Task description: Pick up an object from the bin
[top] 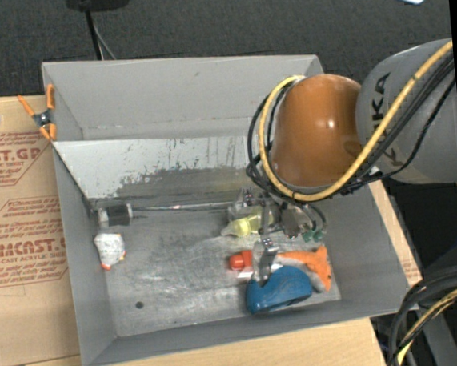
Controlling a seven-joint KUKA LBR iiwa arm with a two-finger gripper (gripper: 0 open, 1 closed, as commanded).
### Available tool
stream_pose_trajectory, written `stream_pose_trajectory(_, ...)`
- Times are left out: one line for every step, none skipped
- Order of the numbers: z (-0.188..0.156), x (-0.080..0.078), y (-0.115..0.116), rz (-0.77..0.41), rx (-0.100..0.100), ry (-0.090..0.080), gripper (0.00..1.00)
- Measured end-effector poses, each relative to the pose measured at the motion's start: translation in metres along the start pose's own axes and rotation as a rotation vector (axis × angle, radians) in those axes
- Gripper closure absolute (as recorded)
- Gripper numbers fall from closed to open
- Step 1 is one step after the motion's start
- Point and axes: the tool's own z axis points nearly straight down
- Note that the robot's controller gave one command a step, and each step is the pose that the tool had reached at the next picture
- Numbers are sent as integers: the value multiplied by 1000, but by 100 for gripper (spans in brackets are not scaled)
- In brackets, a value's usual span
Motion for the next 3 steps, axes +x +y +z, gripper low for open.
stream_pose_trajectory(122, -26, -60, 22, -2, -6, 100)
stream_pose_trajectory(122, -26, -60, 22, -2, -6, 100)
stream_pose_trajectory(18, -22, -64, 41, 1, 9, 100)
